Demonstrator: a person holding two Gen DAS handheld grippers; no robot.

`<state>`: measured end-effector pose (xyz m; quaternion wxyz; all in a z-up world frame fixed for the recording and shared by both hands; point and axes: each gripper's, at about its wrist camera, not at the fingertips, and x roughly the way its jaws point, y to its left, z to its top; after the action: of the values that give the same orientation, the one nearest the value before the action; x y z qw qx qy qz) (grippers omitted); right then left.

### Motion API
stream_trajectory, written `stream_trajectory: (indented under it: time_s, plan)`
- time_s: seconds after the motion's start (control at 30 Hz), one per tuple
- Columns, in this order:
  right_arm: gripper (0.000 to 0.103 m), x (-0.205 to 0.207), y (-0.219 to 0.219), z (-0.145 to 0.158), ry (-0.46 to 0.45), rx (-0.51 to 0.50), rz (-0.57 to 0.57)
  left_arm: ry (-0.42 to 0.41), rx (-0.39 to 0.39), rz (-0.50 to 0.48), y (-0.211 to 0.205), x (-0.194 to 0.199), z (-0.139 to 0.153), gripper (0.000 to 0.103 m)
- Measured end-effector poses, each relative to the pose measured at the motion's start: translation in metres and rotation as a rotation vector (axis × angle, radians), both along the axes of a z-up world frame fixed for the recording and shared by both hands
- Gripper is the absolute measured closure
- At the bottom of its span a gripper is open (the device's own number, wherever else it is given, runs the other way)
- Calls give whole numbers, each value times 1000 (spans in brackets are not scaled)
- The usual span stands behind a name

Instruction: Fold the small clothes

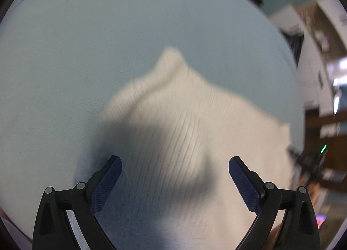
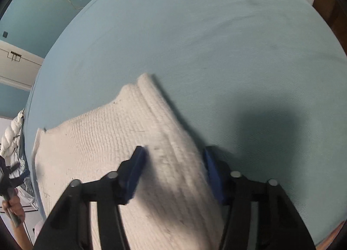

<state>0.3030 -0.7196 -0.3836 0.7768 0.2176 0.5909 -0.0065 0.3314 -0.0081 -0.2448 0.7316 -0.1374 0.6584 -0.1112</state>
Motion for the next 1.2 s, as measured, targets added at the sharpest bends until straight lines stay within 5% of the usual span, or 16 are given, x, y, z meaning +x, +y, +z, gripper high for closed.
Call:
stream_trajectory:
  time_s: [0.17, 0.37, 0.57, 0.77, 0.83, 1.0, 1.07, 1.2]
  plan:
    - [90, -10, 5, 14, -86, -51, -12, -46, 68, -4, -12, -7, -3, 4]
    - [92, -39, 8, 73, -359, -130, -68, -128, 161, 5, -23, -14, -6, 3]
    - [92, -40, -10, 54, -260, -122, -194, -143, 276, -44, -43, -27, -28, 3]
    - [92, -42, -20, 33, -210, -145, -276, -191, 305, -66, -52, -41, -28, 2]
    - [88, -34, -11, 33, -192, -152, -249, -199, 330, -70, -51, -41, -21, 2]
    - [57, -38, -17, 83, -222, -177, -233, -332, 391, -118, -58, -48, 32, 2]
    - [28, -51, -9, 119, -273, -236, -216, -384, 416, -187, -68, -61, 53, 2]
    - [22, -82, 38, 168, -302, -264, -30, -376, 405, -353, -99, -95, 59, 2]
